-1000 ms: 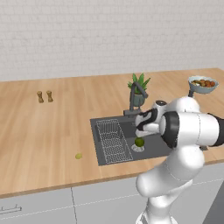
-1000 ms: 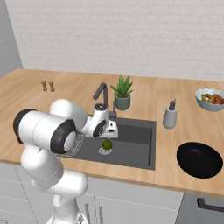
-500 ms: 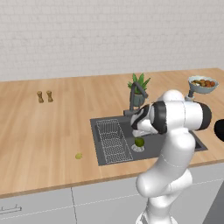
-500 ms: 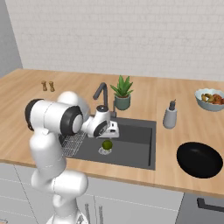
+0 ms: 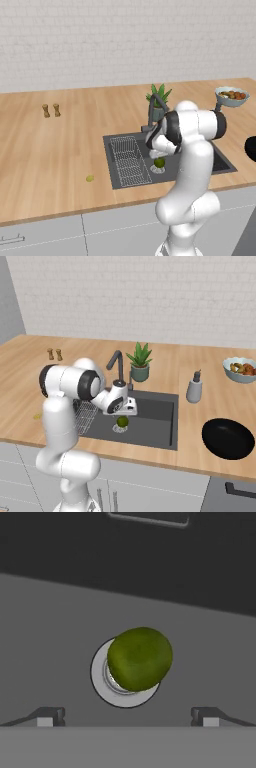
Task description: Pick the lime from the sink and place it in the bowl. Then pick the bowl and place it in the microwave. Then close the microwave door and press the start button.
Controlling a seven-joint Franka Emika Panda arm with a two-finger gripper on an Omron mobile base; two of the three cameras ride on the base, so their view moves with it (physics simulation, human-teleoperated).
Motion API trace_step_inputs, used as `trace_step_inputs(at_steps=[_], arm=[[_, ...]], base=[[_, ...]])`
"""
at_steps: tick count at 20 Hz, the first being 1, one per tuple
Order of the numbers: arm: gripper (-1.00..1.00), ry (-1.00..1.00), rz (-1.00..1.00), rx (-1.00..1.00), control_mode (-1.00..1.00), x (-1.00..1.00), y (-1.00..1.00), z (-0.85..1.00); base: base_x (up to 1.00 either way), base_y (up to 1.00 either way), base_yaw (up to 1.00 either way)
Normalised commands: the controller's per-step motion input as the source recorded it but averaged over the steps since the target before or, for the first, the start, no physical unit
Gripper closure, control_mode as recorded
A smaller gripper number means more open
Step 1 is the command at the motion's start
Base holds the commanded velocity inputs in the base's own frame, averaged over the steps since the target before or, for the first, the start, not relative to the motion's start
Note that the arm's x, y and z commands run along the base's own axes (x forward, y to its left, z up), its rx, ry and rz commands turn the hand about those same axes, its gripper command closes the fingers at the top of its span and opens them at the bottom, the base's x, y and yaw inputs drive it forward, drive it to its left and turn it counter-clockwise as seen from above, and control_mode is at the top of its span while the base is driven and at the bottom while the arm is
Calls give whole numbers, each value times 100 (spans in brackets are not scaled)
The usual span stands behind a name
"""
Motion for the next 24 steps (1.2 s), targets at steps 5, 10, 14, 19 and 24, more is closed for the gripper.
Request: trace_step_inputs(at_steps=[5, 10, 14, 19, 24], arm=[[-100, 0, 0, 0, -100, 28, 0, -31], [-100, 0, 0, 0, -100, 19, 0, -26], [-100, 0, 0, 0, -100, 7, 0, -22], [-100, 0, 0, 0, -100, 12, 0, -20], [100, 0, 0, 0, -100, 3, 0, -23]], base=[[0, 0, 0], [0, 0, 0], [0, 0, 0], [0, 0, 0], [0, 0, 0]])
